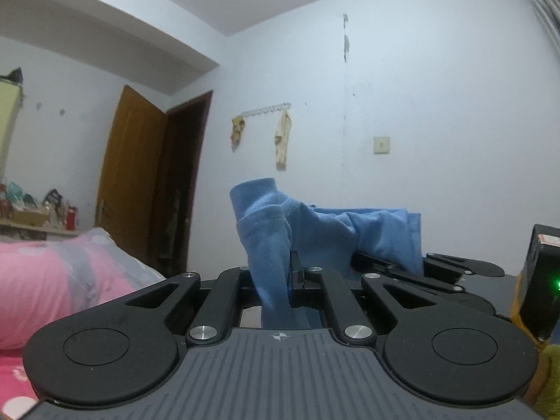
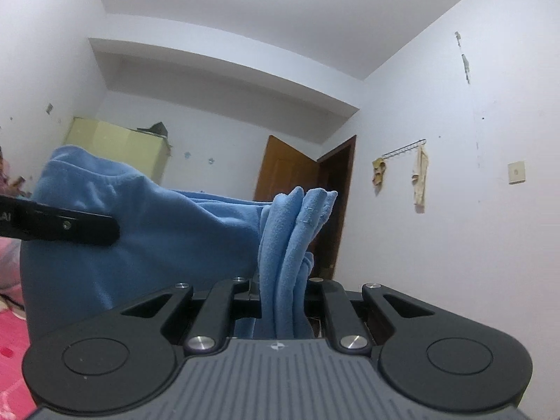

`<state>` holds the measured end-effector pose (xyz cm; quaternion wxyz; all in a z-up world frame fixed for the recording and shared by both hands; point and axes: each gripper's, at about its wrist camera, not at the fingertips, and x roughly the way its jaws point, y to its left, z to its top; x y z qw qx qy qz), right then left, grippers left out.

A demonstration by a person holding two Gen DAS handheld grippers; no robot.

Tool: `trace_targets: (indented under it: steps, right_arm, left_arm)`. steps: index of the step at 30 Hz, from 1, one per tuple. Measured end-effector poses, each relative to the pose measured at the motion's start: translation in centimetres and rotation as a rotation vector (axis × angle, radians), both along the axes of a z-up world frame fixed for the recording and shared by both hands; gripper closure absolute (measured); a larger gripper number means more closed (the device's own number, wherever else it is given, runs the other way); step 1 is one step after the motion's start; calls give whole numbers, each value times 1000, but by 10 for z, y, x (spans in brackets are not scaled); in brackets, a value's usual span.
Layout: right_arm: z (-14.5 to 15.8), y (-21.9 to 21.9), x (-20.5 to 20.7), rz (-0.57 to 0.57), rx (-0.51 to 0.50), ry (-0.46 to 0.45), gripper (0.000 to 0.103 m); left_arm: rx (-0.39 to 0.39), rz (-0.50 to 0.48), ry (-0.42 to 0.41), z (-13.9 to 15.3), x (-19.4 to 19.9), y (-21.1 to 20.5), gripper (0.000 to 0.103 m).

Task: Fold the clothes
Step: 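Lift the folded T-shirt up off the bedspread with both tools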

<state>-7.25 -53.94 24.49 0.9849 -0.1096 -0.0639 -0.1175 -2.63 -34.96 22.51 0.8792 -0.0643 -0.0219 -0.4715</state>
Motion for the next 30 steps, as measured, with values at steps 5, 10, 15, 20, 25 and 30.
trace_targets:
  steps: [5, 10, 15, 20, 25, 30]
  right_arm:
    - [-23, -28, 13, -24, 11, -2, 91]
    - [-49, -57, 37, -45, 18, 37, 92]
    - [-83, -85, 60, -47, 39, 75, 92]
    - [-109, -100, 89, -41, 58, 112, 92]
    - [-129, -113, 122, -18, 80, 145, 91]
    - [-135, -121, 151, 20, 91, 166, 91]
  left_arm:
    - [15, -47, 18, -16, 18, -26, 98]
    - [30, -95, 85, -38, 48, -52, 98]
    - [61, -124, 138, -67, 80, -77, 98]
    - [82, -125, 193, -86, 118, -98, 98]
    - [91, -109, 237, -97, 148, -105, 98]
    - [101, -92, 265, -102, 172, -108, 98]
